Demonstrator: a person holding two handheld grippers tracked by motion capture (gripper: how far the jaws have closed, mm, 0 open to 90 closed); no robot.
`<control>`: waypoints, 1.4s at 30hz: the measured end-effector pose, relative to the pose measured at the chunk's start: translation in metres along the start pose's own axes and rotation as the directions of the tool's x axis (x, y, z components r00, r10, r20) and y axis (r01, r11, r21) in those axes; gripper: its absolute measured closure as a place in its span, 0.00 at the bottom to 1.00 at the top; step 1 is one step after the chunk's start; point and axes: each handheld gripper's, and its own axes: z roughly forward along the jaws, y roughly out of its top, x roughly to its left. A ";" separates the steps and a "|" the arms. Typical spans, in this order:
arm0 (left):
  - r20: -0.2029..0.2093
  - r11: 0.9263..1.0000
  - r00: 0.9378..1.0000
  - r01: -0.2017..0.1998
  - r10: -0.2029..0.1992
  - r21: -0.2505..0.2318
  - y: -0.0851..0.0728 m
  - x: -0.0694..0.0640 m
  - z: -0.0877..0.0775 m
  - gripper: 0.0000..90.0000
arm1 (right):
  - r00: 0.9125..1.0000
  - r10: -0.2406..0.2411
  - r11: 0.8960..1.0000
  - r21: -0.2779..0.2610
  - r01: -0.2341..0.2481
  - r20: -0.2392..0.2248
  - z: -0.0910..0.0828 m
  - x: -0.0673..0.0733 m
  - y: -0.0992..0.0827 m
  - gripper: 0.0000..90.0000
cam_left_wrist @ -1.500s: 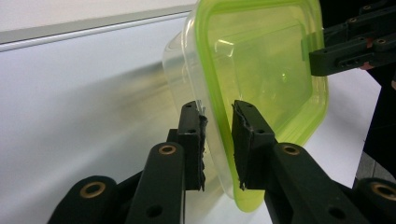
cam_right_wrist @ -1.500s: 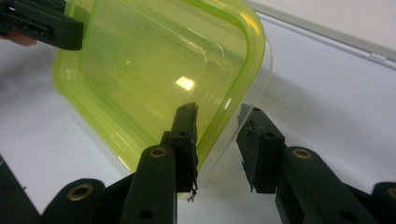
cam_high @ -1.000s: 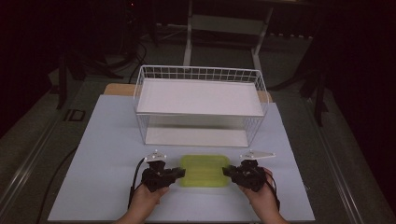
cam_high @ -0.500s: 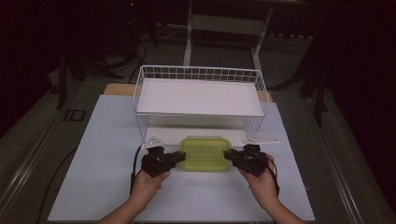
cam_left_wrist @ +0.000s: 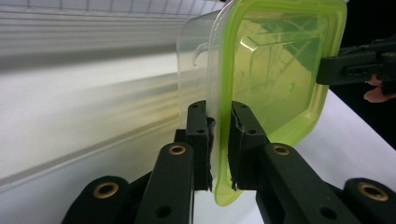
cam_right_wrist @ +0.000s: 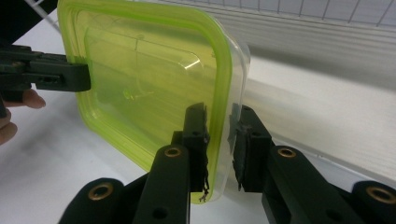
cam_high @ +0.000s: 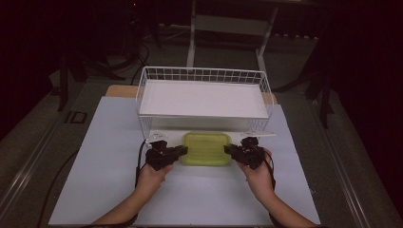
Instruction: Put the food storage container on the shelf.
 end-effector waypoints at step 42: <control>-0.144 0.994 0.987 -0.085 0.075 -0.064 0.014 0.014 0.037 0.63 | 0.978 -0.057 0.996 -0.061 0.070 0.201 0.050 -0.013 0.009 0.66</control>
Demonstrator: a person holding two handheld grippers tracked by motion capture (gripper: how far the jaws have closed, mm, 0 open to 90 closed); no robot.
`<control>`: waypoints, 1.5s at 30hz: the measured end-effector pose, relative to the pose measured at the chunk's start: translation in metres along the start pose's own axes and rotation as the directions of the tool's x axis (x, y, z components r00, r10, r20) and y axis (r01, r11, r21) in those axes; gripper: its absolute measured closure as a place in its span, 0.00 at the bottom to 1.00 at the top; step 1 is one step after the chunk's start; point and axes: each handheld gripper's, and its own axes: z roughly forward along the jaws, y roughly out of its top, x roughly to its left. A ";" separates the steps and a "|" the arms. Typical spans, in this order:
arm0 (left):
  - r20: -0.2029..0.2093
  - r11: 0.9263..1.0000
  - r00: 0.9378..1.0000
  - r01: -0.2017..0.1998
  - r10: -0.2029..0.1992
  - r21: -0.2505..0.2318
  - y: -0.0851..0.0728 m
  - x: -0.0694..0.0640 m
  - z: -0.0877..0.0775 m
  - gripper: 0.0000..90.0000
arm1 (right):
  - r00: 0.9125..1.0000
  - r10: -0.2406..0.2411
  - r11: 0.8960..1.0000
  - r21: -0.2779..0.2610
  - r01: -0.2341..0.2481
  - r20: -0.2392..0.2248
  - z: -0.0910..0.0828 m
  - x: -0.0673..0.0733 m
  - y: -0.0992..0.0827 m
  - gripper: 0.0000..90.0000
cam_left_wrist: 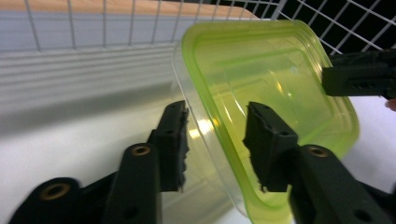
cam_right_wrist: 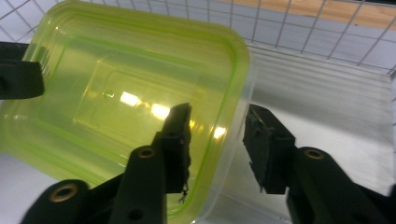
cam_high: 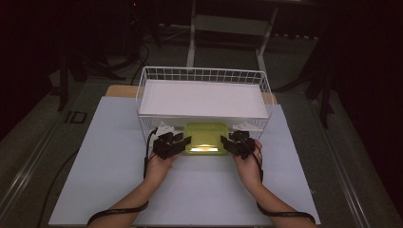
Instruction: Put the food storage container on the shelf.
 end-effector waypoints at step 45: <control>0.162 0.992 0.980 -0.110 0.120 -0.067 -0.025 -0.015 -0.079 0.03 | 0.980 -0.094 0.995 0.020 0.099 -0.177 -0.023 0.050 -0.028 1.00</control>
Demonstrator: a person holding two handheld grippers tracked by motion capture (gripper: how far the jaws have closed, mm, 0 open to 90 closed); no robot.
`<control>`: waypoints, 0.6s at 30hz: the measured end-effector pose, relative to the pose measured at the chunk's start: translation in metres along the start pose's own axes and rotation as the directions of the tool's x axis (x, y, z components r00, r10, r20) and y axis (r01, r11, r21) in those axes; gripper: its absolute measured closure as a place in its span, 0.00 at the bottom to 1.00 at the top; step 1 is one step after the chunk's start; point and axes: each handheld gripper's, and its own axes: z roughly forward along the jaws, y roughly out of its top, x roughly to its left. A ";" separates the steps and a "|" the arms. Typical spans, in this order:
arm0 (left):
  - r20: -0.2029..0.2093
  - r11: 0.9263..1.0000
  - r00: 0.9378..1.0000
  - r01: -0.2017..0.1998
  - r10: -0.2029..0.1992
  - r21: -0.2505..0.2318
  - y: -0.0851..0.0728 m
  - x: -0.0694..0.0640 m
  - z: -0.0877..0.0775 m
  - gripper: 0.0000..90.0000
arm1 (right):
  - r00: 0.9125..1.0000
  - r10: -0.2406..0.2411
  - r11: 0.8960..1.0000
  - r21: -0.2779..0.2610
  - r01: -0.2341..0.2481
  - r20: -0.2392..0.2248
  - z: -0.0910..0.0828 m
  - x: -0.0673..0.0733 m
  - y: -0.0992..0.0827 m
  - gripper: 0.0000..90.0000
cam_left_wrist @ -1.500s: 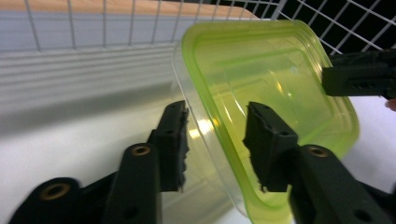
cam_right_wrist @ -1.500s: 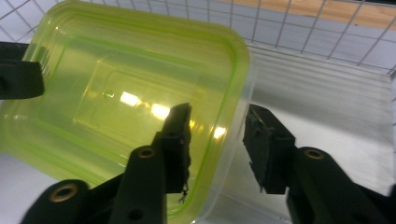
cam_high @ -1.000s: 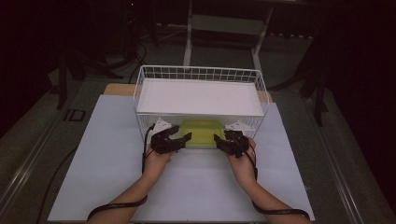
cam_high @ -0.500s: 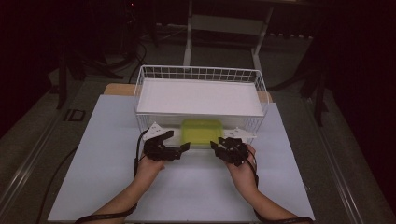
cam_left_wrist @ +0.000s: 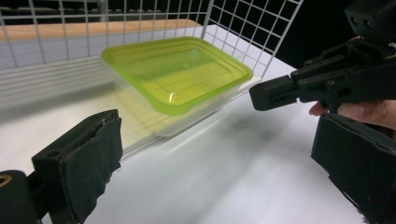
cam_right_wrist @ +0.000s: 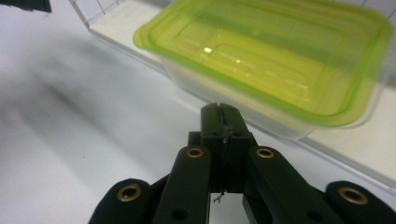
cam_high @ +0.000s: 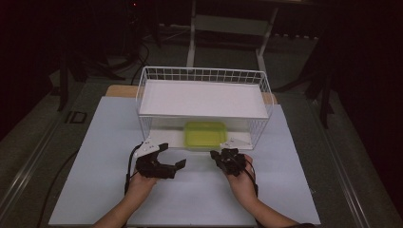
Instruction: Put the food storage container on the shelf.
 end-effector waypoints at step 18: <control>-0.026 1.000 1.000 0.011 -0.011 -0.006 -0.008 0.004 -0.003 0.03 | 0.999 0.001 1.000 0.029 -0.002 0.039 0.033 -0.003 0.005 1.00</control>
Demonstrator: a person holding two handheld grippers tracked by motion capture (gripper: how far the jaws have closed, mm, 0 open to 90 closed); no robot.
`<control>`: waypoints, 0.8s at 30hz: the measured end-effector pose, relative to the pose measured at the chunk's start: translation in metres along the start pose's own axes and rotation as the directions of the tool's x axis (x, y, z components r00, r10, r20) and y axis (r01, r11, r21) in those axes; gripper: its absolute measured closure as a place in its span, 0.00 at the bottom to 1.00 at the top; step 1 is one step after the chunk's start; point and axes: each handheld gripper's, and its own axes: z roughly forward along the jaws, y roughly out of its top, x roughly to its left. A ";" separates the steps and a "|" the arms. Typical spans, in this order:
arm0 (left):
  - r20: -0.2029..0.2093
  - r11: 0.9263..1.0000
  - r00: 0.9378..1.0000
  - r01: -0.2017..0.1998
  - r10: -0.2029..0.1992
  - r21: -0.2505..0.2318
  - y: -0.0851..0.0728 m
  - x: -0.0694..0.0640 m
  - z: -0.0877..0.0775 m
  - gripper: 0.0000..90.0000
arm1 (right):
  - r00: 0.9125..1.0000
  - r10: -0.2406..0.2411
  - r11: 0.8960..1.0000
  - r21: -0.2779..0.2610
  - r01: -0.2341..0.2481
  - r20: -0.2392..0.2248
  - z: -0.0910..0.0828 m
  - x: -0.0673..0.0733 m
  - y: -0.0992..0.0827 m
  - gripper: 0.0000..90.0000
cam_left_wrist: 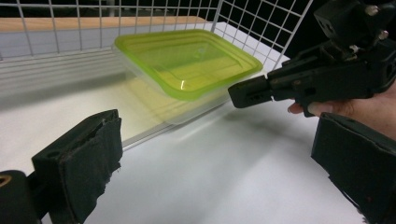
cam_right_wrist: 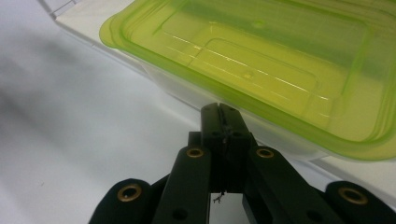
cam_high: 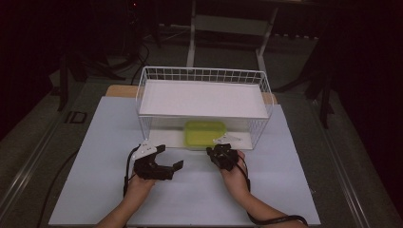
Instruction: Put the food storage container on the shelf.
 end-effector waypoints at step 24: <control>-0.008 1.000 1.000 -0.014 0.014 -0.004 -0.003 0.000 -0.001 0.03 | 0.997 0.049 0.998 -0.034 -0.048 0.051 0.033 -0.012 0.023 1.00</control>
